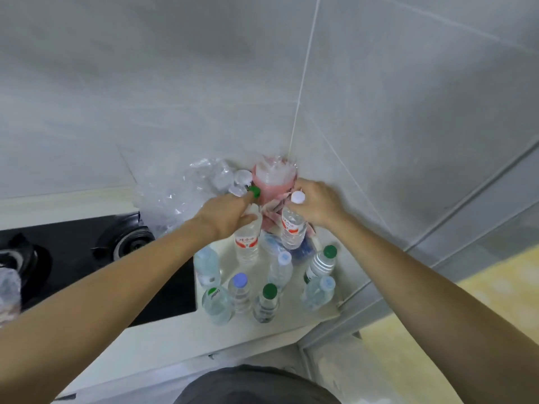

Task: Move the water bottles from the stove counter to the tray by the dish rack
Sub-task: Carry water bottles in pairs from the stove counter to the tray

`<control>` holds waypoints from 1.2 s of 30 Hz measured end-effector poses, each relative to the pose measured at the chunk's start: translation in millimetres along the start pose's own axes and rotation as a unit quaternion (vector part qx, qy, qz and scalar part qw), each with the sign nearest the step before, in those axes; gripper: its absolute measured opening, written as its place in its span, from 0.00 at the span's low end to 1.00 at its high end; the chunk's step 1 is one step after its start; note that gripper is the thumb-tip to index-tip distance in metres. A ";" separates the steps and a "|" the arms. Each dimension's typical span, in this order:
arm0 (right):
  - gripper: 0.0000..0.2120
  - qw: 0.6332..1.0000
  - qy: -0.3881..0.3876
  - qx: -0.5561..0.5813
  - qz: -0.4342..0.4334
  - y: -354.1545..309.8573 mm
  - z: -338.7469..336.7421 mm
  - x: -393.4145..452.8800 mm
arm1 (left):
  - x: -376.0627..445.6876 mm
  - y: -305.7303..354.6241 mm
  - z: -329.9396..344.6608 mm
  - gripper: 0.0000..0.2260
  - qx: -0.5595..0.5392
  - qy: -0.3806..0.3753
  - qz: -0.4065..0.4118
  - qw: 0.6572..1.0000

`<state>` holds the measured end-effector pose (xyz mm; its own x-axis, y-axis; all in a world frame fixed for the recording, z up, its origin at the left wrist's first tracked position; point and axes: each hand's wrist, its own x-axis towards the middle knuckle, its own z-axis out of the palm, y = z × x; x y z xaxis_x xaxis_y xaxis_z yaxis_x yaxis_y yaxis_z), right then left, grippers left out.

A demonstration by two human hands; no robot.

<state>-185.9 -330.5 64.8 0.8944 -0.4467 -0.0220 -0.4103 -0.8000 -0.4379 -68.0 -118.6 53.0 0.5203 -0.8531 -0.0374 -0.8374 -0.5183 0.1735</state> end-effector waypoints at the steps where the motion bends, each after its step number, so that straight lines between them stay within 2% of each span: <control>1: 0.13 1.000 0.011 0.004 -0.010 -9.8 -8.0 2.0 | 0.3 -4.1 -15.5 0.17 -0.013 0.012 -0.004 1.000; 5: 0.11 0.997 0.060 0.029 -0.042 -57.0 -36.2 2.9 | -3.2 -17.6 -74.3 0.17 -0.025 0.073 -0.004 0.997; 9: 0.11 0.991 0.097 0.062 -0.073 -102.7 -53.3 -4.0 | -19.6 -30.9 -126.7 0.17 0.012 0.127 0.003 0.992; 16: 0.07 0.977 0.136 0.102 -0.132 -177.8 -66.8 -24.8 | -79.9 -59.1 -178.5 0.17 0.043 0.175 -0.019 0.983; 21: 0.06 0.969 0.102 0.116 -0.190 -226.3 -56.7 -40.9 | -146.9 -75.0 -185.2 0.17 0.059 0.178 -0.071 0.980; 26: 0.07 0.955 0.037 0.107 -0.274 -274.9 -23.6 -70.0 | -234.8 -79.4 -173.8 0.17 0.086 0.178 -0.161 0.967; 36: 0.11 0.903 -0.069 0.139 -0.401 -384.2 68.8 -204.2 | -451.6 -53.3 -133.2 0.15 0.077 0.180 -0.338 0.921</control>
<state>-198.6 95.6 175.8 0.9057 0.3003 0.2992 0.4221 -0.7041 -0.5710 -236.1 302.1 191.7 0.9297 -0.2721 0.2484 -0.3015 -0.9493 0.0886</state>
